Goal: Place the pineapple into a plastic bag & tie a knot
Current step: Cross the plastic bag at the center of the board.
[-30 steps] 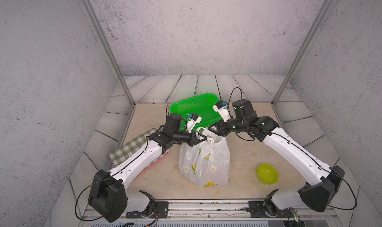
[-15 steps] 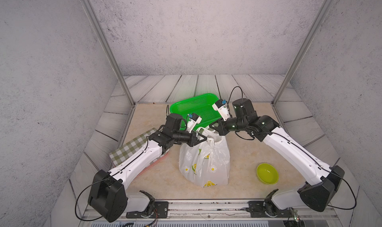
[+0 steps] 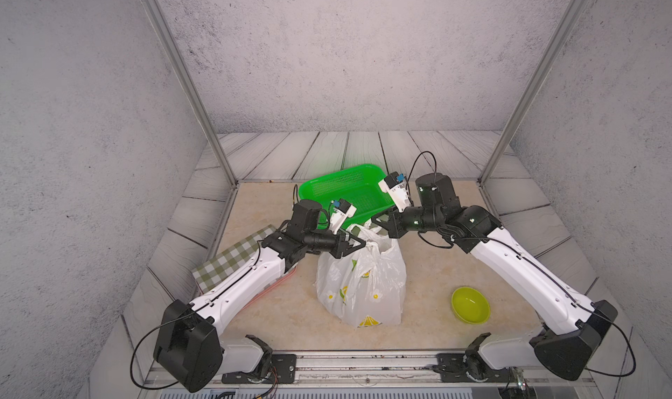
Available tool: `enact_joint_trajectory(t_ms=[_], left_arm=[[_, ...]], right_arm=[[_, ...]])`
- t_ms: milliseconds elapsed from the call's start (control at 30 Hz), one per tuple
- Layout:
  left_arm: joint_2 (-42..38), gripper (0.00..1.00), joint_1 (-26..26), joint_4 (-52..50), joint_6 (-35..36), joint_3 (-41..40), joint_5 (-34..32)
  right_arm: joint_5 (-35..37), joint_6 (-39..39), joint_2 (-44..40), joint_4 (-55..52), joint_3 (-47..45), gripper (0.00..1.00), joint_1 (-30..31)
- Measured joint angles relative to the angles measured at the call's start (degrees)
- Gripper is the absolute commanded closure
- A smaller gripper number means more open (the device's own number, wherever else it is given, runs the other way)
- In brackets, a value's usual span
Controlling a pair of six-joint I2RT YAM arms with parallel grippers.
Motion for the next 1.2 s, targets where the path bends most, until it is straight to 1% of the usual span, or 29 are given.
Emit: enact_joint_trajectory(t_ms=[200, 400, 567, 667, 900, 1200], left_arm=[[0.02, 0.96, -0.52, -0.13, 0.46, 0.02, -0.85], [0.02, 1.0, -1.62, 0.52, 0.68, 0.02, -1.16], [-0.02, 1.0, -2.38, 1.64, -0.39, -0.15, -1.42], [-0.13, 1.0, -2.64, 1.73, -1.01, -0.66, -2.05], [-0.66, 1.0, -2.6, -0.04, -1.97, -1.16, -4.52], [-1.25, 1.0, -1.46, -2.19, -3.02, -1.64, -7.89]], right_arm=[[0.24, 0.5, -4.26, -0.22, -3.82, 1.0, 0.15], [0.0, 2.36, -11.23, -0.42, -11.58, 1.0, 1.42], [0.15, 5.79, -16.65, 3.87, -20.06, 1.0, 2.03], [-0.04, 8.28, -18.36, 7.45, -24.68, 1.0, 2.54], [-0.13, 11.72, -17.68, 15.39, -31.34, 1.0, 4.0], [-1.51, 13.33, -6.97, 23.41, -31.87, 1.0, 5.29]])
